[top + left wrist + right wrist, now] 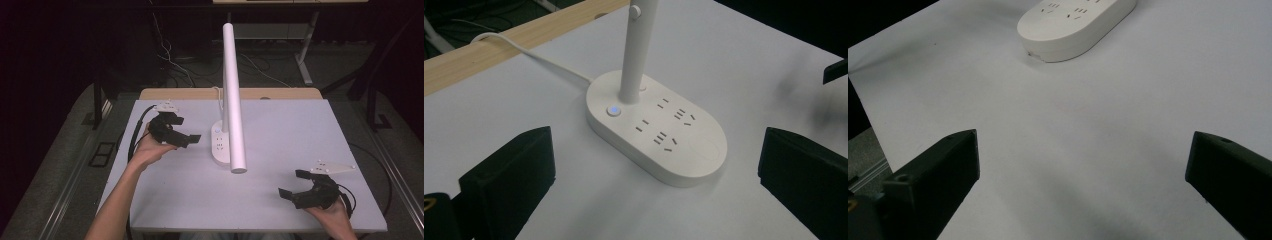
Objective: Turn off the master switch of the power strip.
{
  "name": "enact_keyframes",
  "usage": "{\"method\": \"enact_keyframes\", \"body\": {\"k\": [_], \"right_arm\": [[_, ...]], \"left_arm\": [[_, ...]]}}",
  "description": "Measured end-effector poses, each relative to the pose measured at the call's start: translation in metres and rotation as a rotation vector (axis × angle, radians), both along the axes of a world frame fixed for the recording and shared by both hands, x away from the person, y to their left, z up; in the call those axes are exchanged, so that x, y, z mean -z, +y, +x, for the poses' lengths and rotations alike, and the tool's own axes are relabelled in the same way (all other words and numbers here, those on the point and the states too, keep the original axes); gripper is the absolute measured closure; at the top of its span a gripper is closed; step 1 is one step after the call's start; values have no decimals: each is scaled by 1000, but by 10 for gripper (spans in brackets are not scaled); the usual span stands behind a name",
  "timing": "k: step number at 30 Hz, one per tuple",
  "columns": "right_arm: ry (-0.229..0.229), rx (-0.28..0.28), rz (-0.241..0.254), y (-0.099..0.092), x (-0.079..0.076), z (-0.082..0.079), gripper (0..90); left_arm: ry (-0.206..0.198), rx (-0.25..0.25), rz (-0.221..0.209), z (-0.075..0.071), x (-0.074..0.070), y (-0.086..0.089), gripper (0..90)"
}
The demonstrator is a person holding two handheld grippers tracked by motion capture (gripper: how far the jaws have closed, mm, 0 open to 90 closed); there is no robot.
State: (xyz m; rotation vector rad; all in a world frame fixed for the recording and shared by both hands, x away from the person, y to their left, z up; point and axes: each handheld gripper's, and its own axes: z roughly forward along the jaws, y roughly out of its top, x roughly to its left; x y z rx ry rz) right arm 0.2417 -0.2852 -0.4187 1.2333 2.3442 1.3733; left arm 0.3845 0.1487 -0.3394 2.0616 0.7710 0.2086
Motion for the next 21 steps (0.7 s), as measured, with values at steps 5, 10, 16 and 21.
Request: {"method": "enact_keyframes", "body": {"k": [5,10,16,21], "right_arm": [[1,0,-1,0,0,0,2],[1,1,0,0,0,0,2],[0,0,-1,-1,0,0,2],[-4,0,-3,-1,0,0,2]], "left_arm": [[8,-3,11,9,-1,-3,5],[16,-7,17,17,-2,-8,6],[12,4,44,26,-4,-13,6],[16,-4,50,34,-4,-17,6]]}}
